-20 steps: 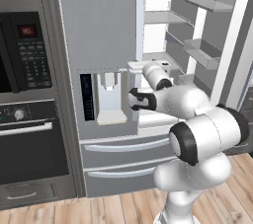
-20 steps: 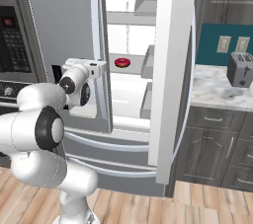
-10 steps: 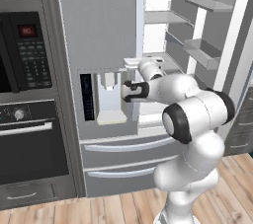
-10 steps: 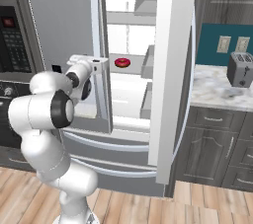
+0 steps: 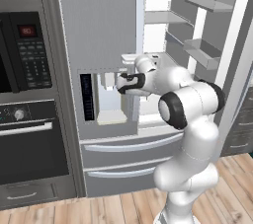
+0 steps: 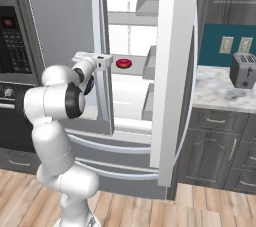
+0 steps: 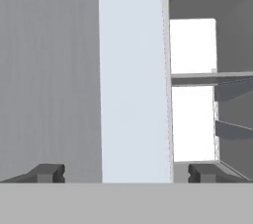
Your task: Take the cupcake and donut from the fridge and place them on the empty tray on the dining counter.
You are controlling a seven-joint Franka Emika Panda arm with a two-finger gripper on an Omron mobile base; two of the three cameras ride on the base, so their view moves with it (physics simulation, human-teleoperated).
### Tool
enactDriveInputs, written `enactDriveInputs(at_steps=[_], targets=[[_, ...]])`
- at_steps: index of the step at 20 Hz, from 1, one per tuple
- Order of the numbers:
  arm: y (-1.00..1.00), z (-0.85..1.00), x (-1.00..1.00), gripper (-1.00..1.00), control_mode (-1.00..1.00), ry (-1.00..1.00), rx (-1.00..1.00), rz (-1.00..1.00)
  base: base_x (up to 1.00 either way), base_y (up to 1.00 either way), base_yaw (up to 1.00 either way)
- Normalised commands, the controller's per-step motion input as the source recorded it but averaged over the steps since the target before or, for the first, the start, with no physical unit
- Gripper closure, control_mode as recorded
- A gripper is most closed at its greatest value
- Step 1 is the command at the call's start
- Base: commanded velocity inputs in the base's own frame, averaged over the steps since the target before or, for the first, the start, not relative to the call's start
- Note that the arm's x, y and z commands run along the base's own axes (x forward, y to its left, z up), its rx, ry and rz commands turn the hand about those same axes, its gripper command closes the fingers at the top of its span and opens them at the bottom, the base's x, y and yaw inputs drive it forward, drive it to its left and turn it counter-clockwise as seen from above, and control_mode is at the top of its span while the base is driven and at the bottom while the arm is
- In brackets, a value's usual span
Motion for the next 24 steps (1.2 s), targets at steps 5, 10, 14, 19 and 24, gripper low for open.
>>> enactDriveInputs(at_steps=[5, 10, 14, 19, 24], targets=[[0.00, -0.01, 0.53, 1.00, -1.00, 0.00, 0.00, 0.00, 0.00, 0.00, 0.00], [0.00, -0.11, 0.80, 1.00, -1.00, 0.00, 0.00, 0.00, 0.00, 0.00, 0.00], [0.26, 0.00, 0.02, 1.00, -1.00, 0.09, 0.03, 0.00, 0.00, 0.00, 0.00], [1.00, 0.20, -0.56, 1.00, -1.00, 0.31, 0.05, 0.00, 0.00, 0.00, 0.00], [1.00, 0.06, -0.97, 1.00, -1.00, 0.36, 0.07, 0.00, 0.00, 0.00, 0.00]])
